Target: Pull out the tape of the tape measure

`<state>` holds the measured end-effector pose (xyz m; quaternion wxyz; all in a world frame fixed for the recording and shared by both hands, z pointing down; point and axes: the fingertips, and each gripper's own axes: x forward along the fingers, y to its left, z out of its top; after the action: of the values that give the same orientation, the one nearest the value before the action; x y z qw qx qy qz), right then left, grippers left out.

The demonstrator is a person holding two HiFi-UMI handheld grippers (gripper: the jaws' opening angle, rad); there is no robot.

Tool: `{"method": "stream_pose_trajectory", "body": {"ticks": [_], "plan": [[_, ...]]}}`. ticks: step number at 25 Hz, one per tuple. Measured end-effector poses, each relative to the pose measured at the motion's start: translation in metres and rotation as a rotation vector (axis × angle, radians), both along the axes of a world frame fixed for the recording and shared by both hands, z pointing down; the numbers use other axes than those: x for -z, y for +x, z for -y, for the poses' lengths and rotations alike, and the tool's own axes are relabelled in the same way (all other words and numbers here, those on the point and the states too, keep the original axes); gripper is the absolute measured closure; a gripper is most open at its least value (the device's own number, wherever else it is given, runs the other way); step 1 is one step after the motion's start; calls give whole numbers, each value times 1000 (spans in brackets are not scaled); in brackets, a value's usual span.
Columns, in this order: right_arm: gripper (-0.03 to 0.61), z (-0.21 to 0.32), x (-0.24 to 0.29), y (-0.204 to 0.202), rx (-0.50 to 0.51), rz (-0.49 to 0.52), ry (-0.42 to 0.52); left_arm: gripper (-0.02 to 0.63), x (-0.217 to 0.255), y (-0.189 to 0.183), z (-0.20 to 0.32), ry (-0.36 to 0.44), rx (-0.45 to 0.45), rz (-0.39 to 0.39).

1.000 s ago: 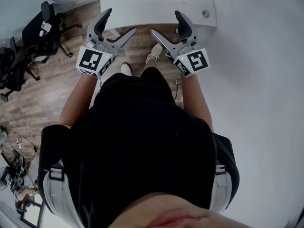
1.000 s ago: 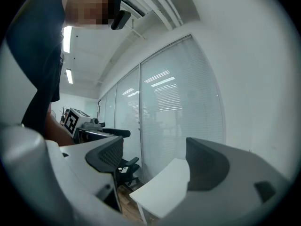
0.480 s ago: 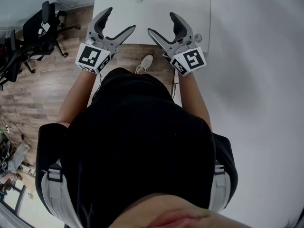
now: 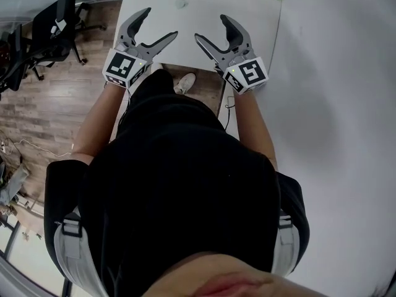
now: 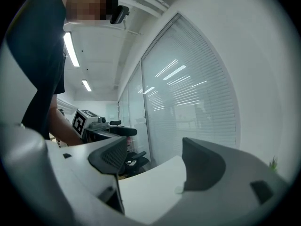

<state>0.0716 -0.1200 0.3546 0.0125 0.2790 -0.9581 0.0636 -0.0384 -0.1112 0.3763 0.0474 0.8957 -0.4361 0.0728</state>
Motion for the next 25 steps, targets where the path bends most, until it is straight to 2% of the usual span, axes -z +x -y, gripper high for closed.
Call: {"method": "stream_pose_trajectory", "body": {"ticks": [5, 8, 16, 20, 25], "plan": [[227, 28, -19, -10, 14, -20, -15, 196, -17, 0, 37, 12, -38, 7], [227, 51, -38, -20, 16, -38, -45, 196, -38, -7, 65, -14, -62, 30], [249, 78, -86, -5, -16, -97, -114, 200, -73, 13, 95, -23, -182, 80], [252, 101, -122, -20, -15, -130, -152, 212, -111, -4, 119, -62, -204, 139], [261, 113, -155, -28, -18, -170, -192, 219, -150, -13, 132, -127, -240, 163]]}}
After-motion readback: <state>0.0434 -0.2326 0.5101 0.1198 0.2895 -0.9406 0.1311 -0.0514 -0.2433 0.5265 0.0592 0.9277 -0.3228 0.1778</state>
